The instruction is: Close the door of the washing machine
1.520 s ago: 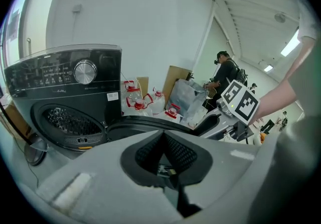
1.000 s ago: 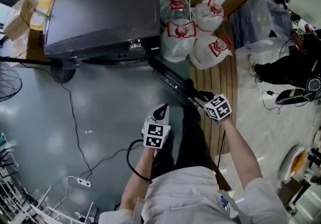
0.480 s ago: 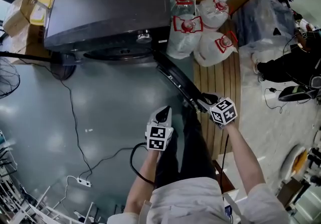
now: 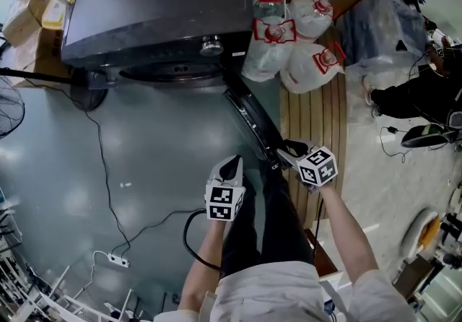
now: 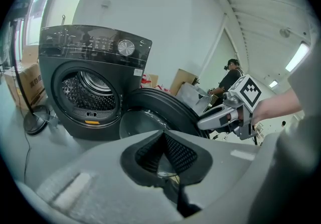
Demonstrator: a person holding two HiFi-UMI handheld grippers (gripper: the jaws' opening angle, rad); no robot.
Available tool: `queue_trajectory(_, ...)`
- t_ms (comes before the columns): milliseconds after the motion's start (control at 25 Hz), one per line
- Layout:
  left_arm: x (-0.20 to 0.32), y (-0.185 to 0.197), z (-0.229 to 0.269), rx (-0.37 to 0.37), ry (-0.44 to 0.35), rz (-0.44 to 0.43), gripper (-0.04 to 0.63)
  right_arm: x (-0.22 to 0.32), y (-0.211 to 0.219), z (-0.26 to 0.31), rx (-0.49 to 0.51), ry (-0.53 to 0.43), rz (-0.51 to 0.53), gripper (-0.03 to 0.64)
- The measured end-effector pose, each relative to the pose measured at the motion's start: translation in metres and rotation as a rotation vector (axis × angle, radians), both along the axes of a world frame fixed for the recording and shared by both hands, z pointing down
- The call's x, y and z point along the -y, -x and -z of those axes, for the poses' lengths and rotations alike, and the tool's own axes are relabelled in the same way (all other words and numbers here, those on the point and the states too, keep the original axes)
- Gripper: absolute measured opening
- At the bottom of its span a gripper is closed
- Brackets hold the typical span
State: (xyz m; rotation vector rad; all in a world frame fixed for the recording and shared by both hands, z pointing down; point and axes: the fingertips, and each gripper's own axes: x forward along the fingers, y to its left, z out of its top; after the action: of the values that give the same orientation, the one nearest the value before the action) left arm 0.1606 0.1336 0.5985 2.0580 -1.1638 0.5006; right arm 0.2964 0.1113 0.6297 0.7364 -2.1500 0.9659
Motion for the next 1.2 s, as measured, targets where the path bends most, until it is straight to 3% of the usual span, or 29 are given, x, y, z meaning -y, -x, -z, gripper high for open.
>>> queue_trajectory(360, -0.004, 0.025, -0.015, 0.000, 0.031, 0.092, 0.005, -0.018, 0.031, -0.001, 0.084, 0.045, -0.018, 0.163)
queue_trajectory(960, -0.038, 0.035, -0.022, -0.032, 0.034, 0.150, 0.006, -0.040, 0.091, -0.006, 0.124, 0.149, -0.103, 0.178)
queue_trajectory(1200, -0.069, 0.032, -0.027, -0.061, 0.030, 0.137, 0.091, -0.046, 0.124, -0.011, 0.130, 0.230, -0.123, 0.190)
